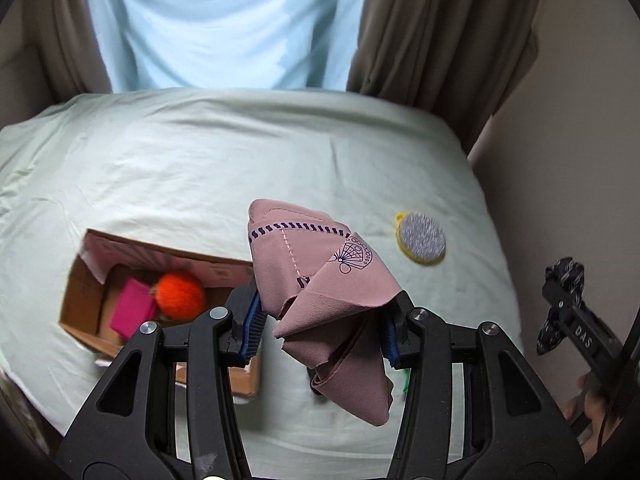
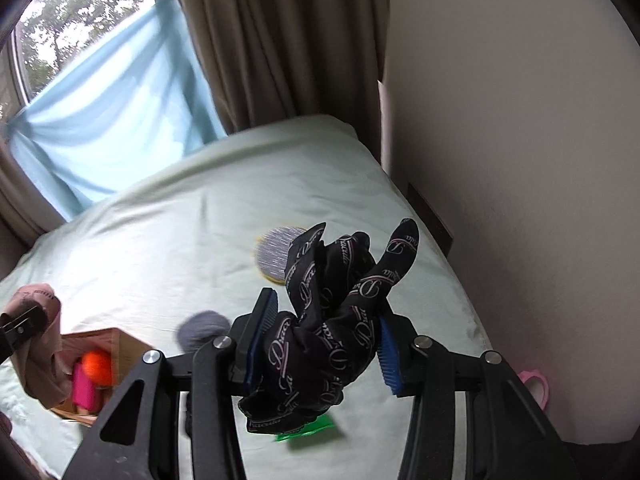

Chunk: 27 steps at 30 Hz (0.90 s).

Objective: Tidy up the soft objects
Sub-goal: 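Carry both items over the box and open both tools to release them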

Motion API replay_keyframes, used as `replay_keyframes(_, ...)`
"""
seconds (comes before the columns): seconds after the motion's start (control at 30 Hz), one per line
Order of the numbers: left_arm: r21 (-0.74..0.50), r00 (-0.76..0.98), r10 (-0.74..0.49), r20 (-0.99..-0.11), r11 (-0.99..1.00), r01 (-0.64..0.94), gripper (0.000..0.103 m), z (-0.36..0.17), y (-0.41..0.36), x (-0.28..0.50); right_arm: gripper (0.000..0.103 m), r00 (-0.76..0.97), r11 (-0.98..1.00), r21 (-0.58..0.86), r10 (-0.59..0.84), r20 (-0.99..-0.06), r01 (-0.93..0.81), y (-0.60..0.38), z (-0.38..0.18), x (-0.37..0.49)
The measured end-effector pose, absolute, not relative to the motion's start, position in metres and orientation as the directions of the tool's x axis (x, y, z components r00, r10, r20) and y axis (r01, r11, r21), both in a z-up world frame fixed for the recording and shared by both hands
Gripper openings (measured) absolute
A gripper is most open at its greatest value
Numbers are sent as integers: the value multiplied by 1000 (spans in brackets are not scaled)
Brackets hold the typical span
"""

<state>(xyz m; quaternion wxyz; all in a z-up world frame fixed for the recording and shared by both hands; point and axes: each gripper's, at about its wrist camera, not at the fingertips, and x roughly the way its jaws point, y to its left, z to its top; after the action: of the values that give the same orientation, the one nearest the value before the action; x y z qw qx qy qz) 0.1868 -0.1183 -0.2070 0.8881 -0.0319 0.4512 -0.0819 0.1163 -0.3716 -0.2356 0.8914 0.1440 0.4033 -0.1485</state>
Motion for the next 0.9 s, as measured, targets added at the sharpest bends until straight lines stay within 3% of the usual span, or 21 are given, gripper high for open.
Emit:
replay_keyframes(0.5,-169,620,-195,-760,980,101,43,-125,27,174,43,709,962,152,-54,-703,225,-211,-133,106)
replay_keyframes(0.9,-149,570,-150,-808,988,49,43,-147,177,206,43,659,970,194,49,-751,149,-70,-147,145)
